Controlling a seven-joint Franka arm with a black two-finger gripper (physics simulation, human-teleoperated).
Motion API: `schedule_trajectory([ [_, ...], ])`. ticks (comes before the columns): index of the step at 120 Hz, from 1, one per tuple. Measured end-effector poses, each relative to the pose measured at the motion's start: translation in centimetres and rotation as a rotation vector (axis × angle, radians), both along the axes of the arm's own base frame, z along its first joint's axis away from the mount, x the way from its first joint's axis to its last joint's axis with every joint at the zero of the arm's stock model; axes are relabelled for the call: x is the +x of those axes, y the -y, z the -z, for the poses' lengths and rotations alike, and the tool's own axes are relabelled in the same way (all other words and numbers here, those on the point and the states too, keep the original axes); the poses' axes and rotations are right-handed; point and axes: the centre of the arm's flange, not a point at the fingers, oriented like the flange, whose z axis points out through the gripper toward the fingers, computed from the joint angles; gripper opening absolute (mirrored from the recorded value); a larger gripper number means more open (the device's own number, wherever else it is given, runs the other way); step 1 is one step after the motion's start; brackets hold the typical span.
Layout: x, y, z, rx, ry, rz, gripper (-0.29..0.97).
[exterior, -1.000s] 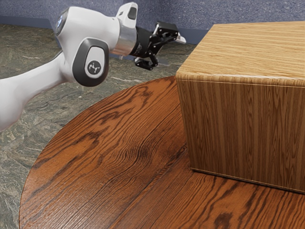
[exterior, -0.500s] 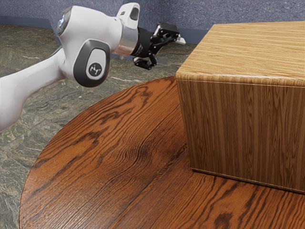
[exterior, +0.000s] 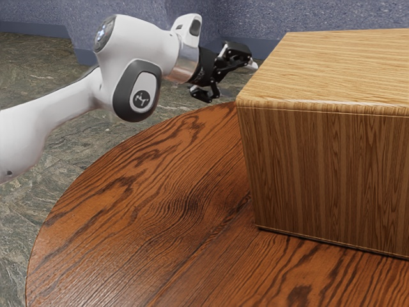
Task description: Pull the drawer handle with one arm to open the drawer
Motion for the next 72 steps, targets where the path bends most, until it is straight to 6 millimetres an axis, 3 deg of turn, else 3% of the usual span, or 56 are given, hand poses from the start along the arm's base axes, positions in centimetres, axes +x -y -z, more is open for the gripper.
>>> schedule_trajectory([
  [27, 1.0, -0.7, 1.8, 0.009, -0.032, -0.028, 0.68],
  [72, 1.9, -0.5, 3.1, 0.006, -0.052, -0.047, 0.68],
])
